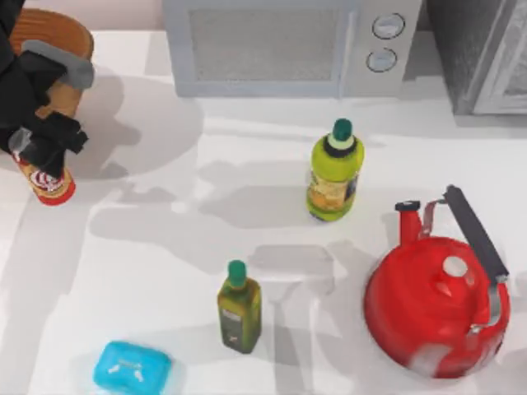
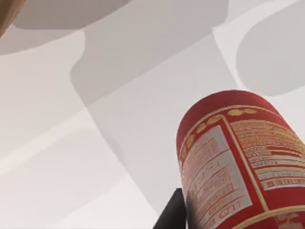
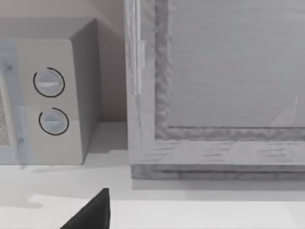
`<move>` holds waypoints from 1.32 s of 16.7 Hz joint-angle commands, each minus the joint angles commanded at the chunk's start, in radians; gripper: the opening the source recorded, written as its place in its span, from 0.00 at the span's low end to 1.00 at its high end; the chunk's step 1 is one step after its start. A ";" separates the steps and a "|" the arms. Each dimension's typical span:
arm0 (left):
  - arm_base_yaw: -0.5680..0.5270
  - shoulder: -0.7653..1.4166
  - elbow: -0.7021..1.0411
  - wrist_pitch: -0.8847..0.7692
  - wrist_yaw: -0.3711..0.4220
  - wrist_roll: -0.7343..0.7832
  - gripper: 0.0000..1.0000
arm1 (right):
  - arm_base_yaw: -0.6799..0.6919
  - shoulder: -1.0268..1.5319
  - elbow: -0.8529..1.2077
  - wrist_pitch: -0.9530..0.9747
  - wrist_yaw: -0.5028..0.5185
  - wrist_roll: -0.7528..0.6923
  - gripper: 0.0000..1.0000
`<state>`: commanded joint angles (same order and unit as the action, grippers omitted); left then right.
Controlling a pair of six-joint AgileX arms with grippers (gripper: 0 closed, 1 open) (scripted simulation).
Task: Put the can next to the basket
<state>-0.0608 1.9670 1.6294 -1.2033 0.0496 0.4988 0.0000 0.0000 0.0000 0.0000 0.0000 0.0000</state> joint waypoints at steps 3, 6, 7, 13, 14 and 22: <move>0.220 -0.029 -0.030 0.005 -0.020 0.005 0.00 | 0.000 0.000 0.000 0.000 0.000 0.000 1.00; 0.379 -0.003 -0.063 0.054 -0.043 -0.038 0.00 | 0.000 0.000 0.000 0.000 0.000 0.000 1.00; 0.412 0.015 -0.073 0.076 -0.047 -0.055 0.00 | 0.000 0.000 0.000 0.000 0.000 0.000 1.00; 0.445 0.049 -0.087 0.113 -0.053 -0.081 0.00 | 0.000 0.000 0.000 0.000 0.000 0.000 1.00; 0.445 0.049 -0.089 0.116 -0.053 -0.081 0.00 | 0.000 0.000 0.000 0.000 0.000 0.000 1.00; 0.448 0.058 -0.110 0.144 -0.053 -0.084 0.00 | 0.000 0.000 0.000 0.000 0.000 0.000 1.00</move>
<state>0.3874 2.0254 1.5194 -1.0589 -0.0033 0.4145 0.0000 0.0000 0.0000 0.0000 0.0000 0.0000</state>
